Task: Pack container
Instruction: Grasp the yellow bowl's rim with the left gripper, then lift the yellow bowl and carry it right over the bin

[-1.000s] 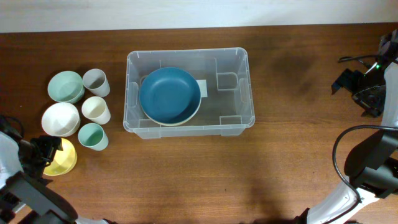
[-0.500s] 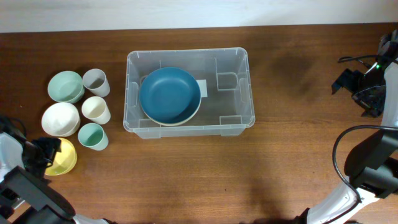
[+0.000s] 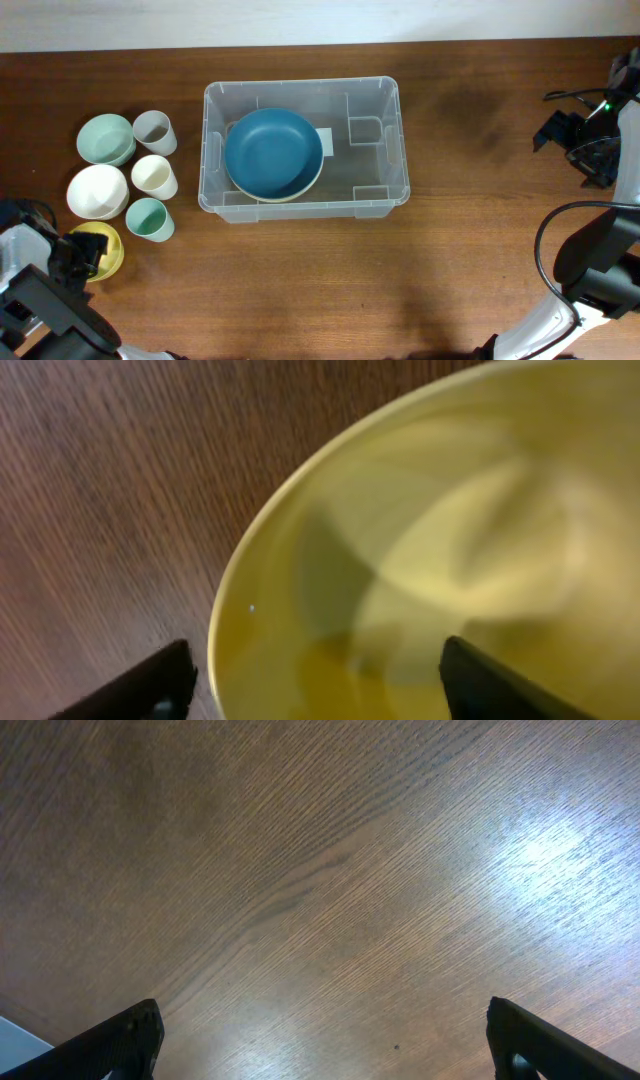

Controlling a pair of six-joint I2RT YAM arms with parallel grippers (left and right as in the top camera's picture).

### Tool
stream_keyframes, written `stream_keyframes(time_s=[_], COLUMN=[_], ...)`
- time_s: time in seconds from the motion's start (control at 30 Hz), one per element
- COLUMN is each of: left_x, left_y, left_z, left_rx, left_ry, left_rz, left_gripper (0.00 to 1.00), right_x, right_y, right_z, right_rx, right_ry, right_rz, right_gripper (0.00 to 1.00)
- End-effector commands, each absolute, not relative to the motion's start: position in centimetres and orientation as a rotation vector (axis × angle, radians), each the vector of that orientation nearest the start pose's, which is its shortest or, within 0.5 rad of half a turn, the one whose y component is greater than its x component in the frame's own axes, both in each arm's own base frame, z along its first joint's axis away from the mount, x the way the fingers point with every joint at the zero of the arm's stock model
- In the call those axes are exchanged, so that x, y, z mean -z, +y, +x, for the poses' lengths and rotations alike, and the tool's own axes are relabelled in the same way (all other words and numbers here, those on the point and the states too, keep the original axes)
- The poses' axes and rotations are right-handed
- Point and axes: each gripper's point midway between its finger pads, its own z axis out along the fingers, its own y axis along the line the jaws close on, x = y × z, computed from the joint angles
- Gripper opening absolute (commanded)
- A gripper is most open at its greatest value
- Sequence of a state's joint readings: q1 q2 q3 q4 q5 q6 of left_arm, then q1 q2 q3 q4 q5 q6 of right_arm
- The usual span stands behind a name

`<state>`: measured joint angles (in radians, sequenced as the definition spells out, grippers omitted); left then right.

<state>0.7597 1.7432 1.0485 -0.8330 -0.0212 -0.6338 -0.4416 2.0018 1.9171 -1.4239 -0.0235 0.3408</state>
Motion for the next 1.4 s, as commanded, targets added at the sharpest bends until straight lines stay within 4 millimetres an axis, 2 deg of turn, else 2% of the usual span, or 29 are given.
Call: stream_keyframes(time_s=[0.0,0.17,0.43,0.57,0.73,1.0,1.1,1.2,1.37], left_x=[-0.8,-0.4,-0.3,-0.3,-0.3,-0.5,-1.6,-3.7,-9.1], left_y=[20.7,20.5,20.5,20.5,20.4,20.5,20.5,20.7,21.2], left_z=[20.8,20.6,20.5,20.5,20.5,20.5,20.6,20.8,21.4], left_rx=[-0.055,-0.054,-0.054,-0.054,-0.053,-0.054,-0.050,-0.050,-0.059], left_ry=[2.388,2.391,2.391,2.391,2.394,2.395,2.396,2.385,2.297], left_rz=[-2.013,-2.015,-2.015,-2.016,-2.018,-2.018,-2.019,-2.009,-1.939], left_gripper=[0.71,0.59,0.28,0.21,0.03,0.01,0.01,0.01,0.01], right_x=[-14.6,-14.6,-14.6,-14.6,-14.6,-14.6,-14.6,-14.6,-14.6], right_y=[-16.5,-16.5,-16.5,-16.5,-16.5,-16.5,-16.5,-16.5,-16.5], right_z=[35.8,35.8,35.8,35.8,35.8,35.8,35.8,35.8,35.8], right_rx=[-0.018,-0.018,-0.018,-0.018,-0.018,-0.018,-0.018,-0.018,-0.018], right_ry=[2.845,2.845,2.845,2.845,2.845,2.845,2.845,2.845,2.845], right_rz=[1.181,1.182,1.182,1.182,1.182,1.182,1.182,1.182,1.182], right_gripper=[0.99,0.99,0.99,0.99,0.99,0.99,0.99,0.99,0.99])
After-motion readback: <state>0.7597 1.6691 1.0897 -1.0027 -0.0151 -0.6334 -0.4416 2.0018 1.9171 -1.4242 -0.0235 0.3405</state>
